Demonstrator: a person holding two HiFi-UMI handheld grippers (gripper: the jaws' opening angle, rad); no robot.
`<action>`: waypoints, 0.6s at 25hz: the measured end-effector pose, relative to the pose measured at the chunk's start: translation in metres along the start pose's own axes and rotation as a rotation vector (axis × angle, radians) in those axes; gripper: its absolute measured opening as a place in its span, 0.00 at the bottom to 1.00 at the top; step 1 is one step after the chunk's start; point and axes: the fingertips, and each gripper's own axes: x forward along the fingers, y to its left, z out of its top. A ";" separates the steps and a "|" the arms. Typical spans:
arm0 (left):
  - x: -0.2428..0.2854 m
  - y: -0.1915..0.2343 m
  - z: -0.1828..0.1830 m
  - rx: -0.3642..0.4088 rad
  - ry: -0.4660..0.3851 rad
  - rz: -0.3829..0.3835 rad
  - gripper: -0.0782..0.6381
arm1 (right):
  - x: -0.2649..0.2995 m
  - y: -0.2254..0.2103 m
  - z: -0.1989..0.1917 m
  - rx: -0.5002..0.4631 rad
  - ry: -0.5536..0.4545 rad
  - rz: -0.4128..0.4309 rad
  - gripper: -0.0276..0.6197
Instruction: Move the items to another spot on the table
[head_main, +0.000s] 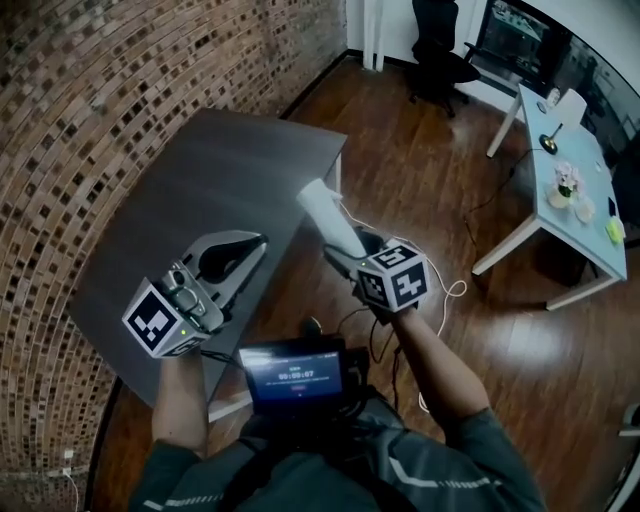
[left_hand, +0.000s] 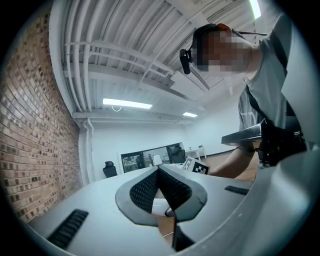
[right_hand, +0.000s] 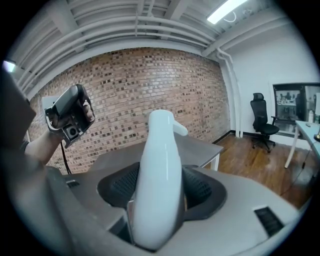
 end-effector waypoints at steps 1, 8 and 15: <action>0.007 0.005 -0.004 -0.001 -0.005 -0.014 0.10 | 0.002 -0.009 0.002 0.001 0.001 -0.010 0.47; 0.057 0.070 -0.017 0.062 -0.069 -0.065 0.10 | 0.027 -0.072 0.035 -0.010 0.004 -0.072 0.47; 0.089 0.155 -0.031 0.054 -0.083 -0.073 0.10 | 0.082 -0.118 0.089 -0.003 0.010 -0.069 0.47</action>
